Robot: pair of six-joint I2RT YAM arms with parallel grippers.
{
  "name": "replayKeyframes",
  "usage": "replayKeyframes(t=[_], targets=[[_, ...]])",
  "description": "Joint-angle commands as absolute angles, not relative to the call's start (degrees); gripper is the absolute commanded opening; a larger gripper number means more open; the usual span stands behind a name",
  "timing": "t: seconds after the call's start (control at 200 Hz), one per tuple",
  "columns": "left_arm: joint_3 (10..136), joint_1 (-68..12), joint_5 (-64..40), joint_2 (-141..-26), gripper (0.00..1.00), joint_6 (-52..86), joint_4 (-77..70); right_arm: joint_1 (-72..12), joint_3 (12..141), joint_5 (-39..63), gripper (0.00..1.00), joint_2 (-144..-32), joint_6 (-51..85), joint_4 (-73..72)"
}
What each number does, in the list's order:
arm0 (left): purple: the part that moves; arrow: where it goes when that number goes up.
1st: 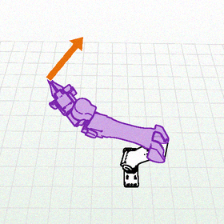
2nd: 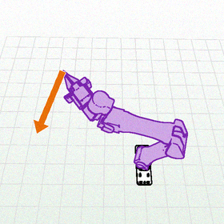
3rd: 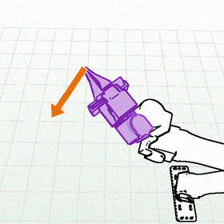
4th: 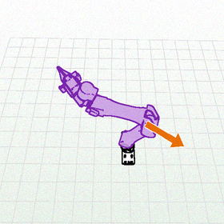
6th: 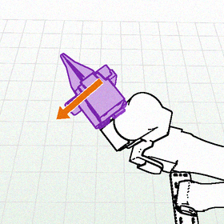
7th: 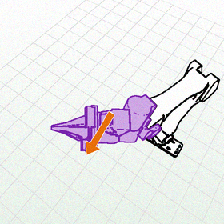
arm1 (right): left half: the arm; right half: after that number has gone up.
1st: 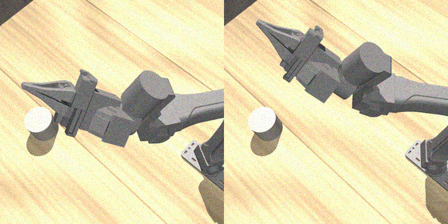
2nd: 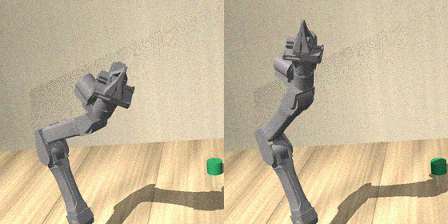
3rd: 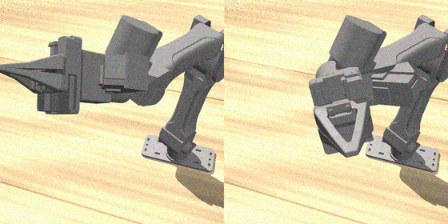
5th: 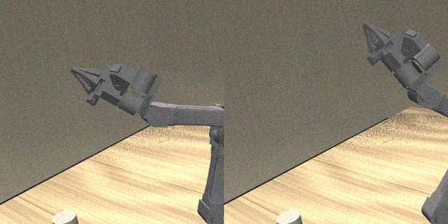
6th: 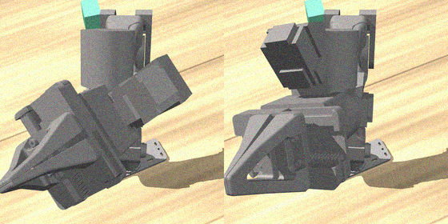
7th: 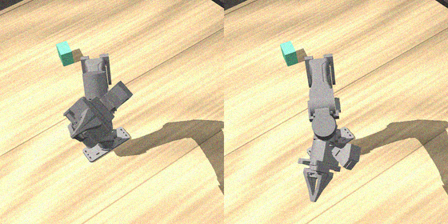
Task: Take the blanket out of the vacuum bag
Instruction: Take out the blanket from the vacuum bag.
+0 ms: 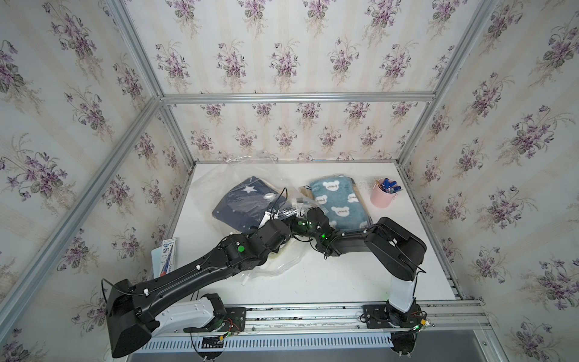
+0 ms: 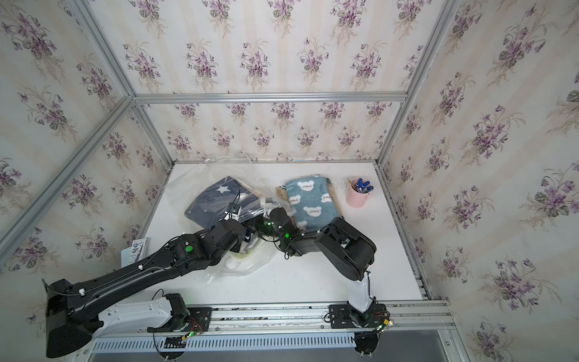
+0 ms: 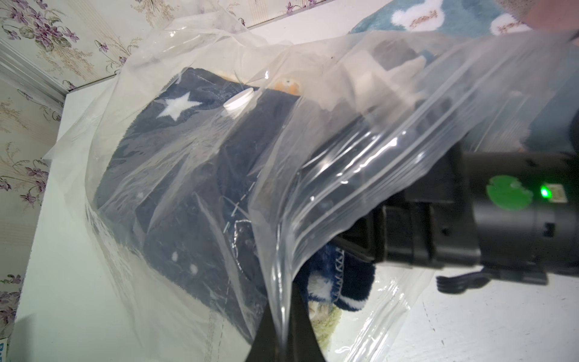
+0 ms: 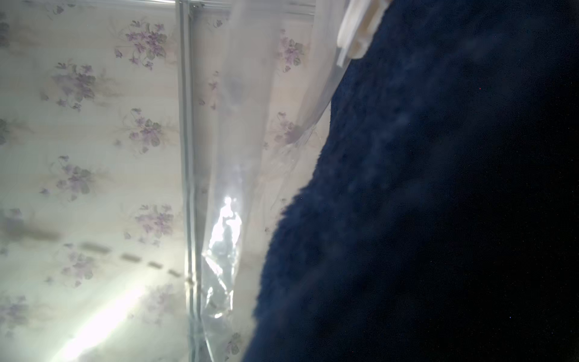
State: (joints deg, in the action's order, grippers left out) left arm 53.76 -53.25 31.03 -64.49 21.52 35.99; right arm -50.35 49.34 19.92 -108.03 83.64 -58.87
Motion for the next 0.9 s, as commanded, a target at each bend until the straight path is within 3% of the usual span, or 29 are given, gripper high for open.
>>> replayKeyframes(t=[0.0,0.574,0.894], targets=[[54.50,-53.09,31.90,-64.94,0.07,20.91,36.03,-50.78,47.89,20.24,0.00,-105.74,84.01,-60.93],[50.01,-51.06,32.98,-63.25,0.07,25.39,33.14,-55.43,29.77,15.84,0.00,-89.16,78.11,-59.25],[45.27,-49.22,34.16,-61.96,0.07,33.86,30.42,-55.61,28.30,7.94,0.00,-68.66,68.93,-39.48]])
